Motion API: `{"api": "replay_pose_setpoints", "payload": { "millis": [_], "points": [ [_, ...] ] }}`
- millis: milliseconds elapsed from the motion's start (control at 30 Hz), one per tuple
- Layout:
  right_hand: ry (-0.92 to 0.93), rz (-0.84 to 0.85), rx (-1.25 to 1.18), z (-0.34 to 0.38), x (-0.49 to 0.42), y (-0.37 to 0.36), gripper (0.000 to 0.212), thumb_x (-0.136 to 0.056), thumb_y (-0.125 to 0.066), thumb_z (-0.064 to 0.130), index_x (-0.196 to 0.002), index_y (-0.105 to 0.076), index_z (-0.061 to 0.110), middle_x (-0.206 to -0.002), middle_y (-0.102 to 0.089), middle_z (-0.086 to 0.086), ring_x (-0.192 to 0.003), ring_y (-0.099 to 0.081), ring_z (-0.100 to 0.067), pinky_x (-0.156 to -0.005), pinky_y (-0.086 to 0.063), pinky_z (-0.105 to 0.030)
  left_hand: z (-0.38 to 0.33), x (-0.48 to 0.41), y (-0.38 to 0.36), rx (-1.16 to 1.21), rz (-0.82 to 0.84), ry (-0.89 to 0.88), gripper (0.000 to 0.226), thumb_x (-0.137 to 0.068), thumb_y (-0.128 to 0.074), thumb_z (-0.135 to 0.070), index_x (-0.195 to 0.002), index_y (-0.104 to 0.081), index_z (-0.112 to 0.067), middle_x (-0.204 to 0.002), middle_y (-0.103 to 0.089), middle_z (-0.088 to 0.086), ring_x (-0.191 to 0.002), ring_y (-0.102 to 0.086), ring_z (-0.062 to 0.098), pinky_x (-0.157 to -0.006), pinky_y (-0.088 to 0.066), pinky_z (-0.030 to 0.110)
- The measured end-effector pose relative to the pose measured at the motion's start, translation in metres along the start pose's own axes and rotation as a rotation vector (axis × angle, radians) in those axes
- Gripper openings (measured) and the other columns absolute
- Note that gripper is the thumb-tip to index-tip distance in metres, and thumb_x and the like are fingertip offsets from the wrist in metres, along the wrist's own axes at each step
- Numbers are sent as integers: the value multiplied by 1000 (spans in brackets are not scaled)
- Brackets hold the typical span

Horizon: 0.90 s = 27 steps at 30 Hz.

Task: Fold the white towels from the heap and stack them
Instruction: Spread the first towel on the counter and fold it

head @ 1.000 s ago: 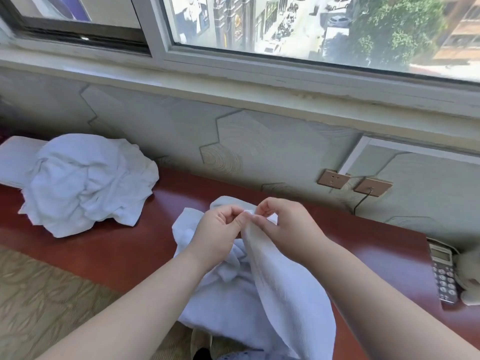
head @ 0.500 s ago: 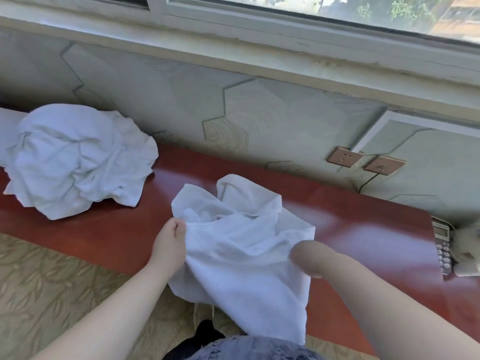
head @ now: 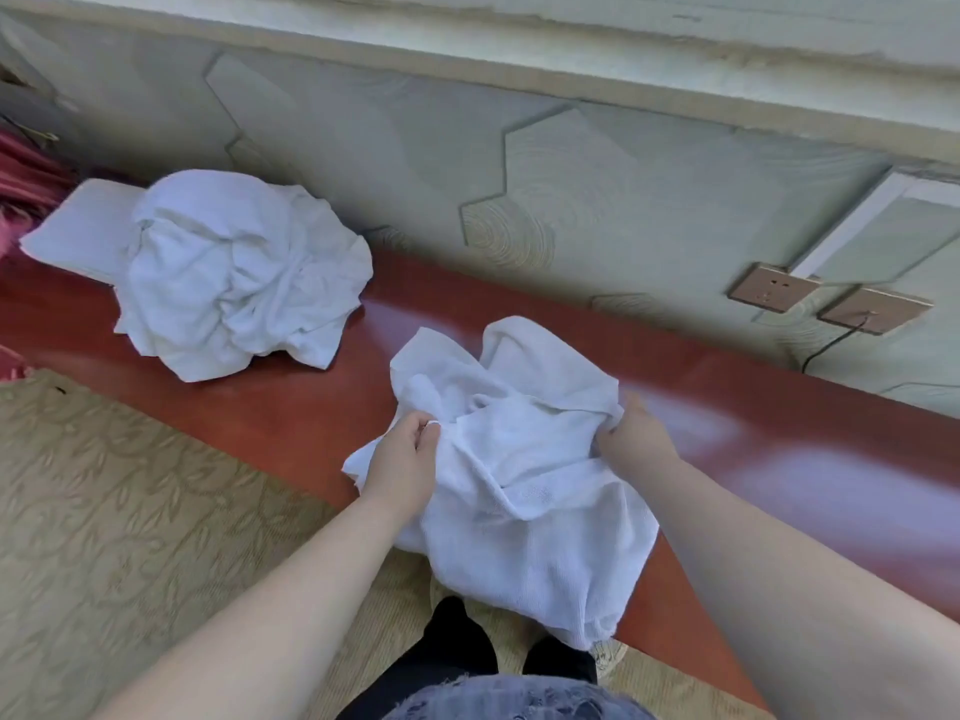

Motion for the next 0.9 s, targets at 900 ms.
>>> {"api": "replay_pose_setpoints", "payload": {
  "millis": [900],
  "points": [
    [180, 180, 324, 47, 15, -37, 36, -86, -62, 47, -112, -40, 36, -85, -56, 10, -83, -57, -22, -61, -44, -32, 50, -14, 92, 64, -416, 84, 20, -110, -39, -25, -102, -56, -18, -92, -63, 4, -80, -55, 13, -69, -45, 27]
  ]
}}
Point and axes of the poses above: each hand's wrist, its own x-axis away from the middle knuckle, its own y-axis out of the back of the hand, z = x × y, the point moved 1 cm from there along -x, towards the middle knuckle
